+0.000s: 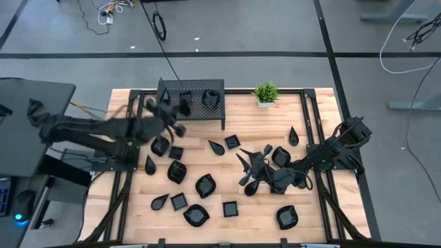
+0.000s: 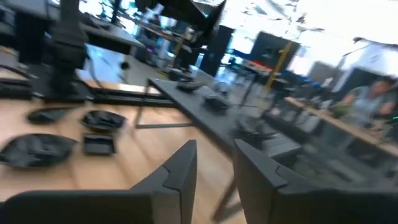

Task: Pick & Place Mini shaped plates
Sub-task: Stack the black drop shaped plate on top of the black drop shaped plate on the shelf

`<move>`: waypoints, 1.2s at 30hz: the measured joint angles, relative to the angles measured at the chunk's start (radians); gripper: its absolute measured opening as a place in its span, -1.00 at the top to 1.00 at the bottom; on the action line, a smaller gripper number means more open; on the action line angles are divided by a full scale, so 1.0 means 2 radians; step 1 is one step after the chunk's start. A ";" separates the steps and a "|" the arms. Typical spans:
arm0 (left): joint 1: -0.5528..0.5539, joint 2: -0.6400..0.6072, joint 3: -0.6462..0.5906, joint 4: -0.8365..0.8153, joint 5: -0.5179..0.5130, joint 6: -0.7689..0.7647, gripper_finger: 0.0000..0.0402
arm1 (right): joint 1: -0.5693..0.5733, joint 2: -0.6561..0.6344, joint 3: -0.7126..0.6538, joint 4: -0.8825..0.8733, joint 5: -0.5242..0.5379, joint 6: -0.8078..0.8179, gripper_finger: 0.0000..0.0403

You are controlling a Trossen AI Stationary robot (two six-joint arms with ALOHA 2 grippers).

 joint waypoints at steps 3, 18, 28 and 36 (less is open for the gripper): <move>0.081 -0.033 0.000 -0.103 0.075 -0.069 0.99 | -0.007 0.000 -0.011 0.000 -0.023 0.036 0.49; 0.372 0.000 0.000 -0.171 0.298 -0.004 0.98 | -0.029 0.000 -0.017 0.000 -0.074 0.075 0.49; 0.409 0.055 0.000 -0.164 0.322 0.037 0.96 | -0.029 0.000 -0.017 -0.004 -0.074 0.076 0.49; 0.411 0.067 0.000 -0.157 0.321 0.038 0.95 | -0.029 0.000 -0.017 -0.004 -0.074 0.077 0.49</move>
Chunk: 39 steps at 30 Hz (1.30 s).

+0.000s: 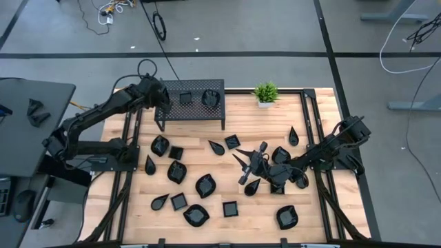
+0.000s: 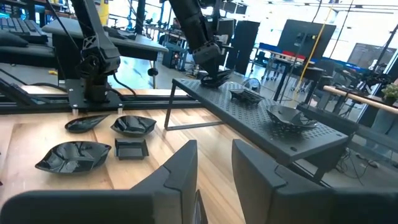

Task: Pick & Place Mini shaped plates
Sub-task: Stack the black drop shaped plate on top of the black drop shaped plate on the shelf, then stack the black square plate on top of the black square plate on the shelf

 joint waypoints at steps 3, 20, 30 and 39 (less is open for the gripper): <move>0.000 0.000 0.000 0.003 0.000 0.001 0.94 | 0.000 0.000 0.000 0.000 -0.005 0.002 0.49; 0.000 0.001 0.003 -0.001 0.000 0.000 0.78 | 0.000 0.000 0.000 -0.001 -0.009 0.015 0.49; 0.000 0.000 0.074 -0.054 -0.003 0.000 0.41 | 0.000 0.000 0.000 -0.001 -0.009 0.015 0.49; -0.039 0.000 0.047 -0.056 0.051 -0.009 0.54 | 0.000 0.000 0.000 -0.030 -0.008 0.046 0.49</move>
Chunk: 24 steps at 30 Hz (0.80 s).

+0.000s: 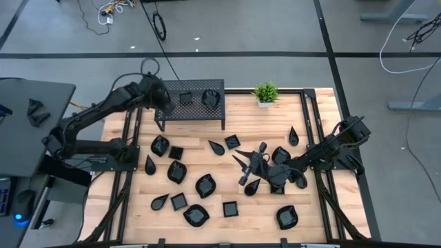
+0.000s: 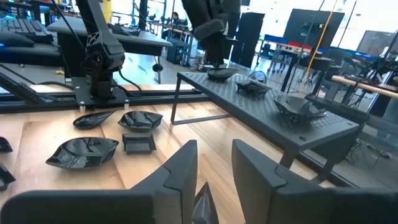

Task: Pick & Place Mini shaped plates
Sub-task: Stack the black square plate on top of the black square plate on the shelf

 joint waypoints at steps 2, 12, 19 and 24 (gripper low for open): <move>-0.029 -0.004 -0.012 0.001 0.002 -0.016 0.59 | 0.000 0.000 0.000 -0.009 0.000 0.010 0.49; -0.299 -0.033 -0.097 0.156 -0.063 -0.069 0.75 | 0.000 0.000 0.000 -0.020 0.000 0.024 0.49; -0.496 -0.009 -0.149 0.235 -0.092 -0.049 0.77 | -0.005 0.000 0.000 -0.022 0.000 0.049 0.49; -0.599 0.004 -0.148 0.150 -0.167 -0.029 0.78 | -0.014 0.000 0.000 -0.021 -0.001 0.050 0.49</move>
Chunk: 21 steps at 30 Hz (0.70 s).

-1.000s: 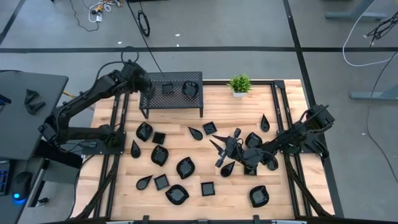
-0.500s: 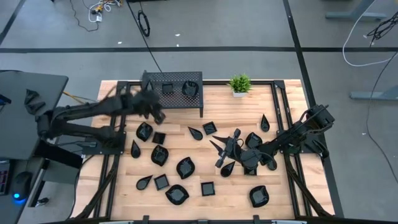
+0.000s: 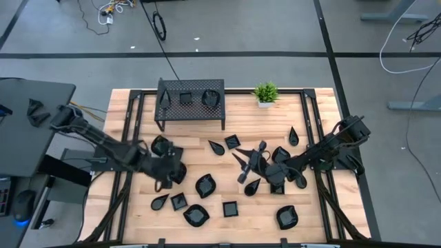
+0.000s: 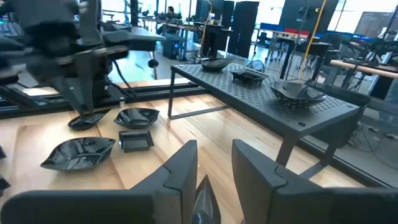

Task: Pick & Place Mini shaped plates
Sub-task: Stack the black square plate on top of the black square plate on the shelf

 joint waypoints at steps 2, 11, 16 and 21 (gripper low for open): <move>-0.016 0.002 0.000 -0.045 -0.045 -0.040 0.78 | -0.005 0.000 0.000 0.000 0.000 0.005 0.49; 0.053 0.004 0.000 -0.158 0.013 -0.139 0.65 | -0.024 0.000 0.000 0.000 -0.043 0.034 0.49; 0.075 0.021 0.000 -0.156 0.054 -0.063 0.45 | -0.033 0.000 0.000 0.000 -0.072 0.034 0.49; 0.082 0.064 0.000 -0.154 0.056 0.000 0.39 | -0.034 0.000 0.000 0.000 -0.083 0.036 0.49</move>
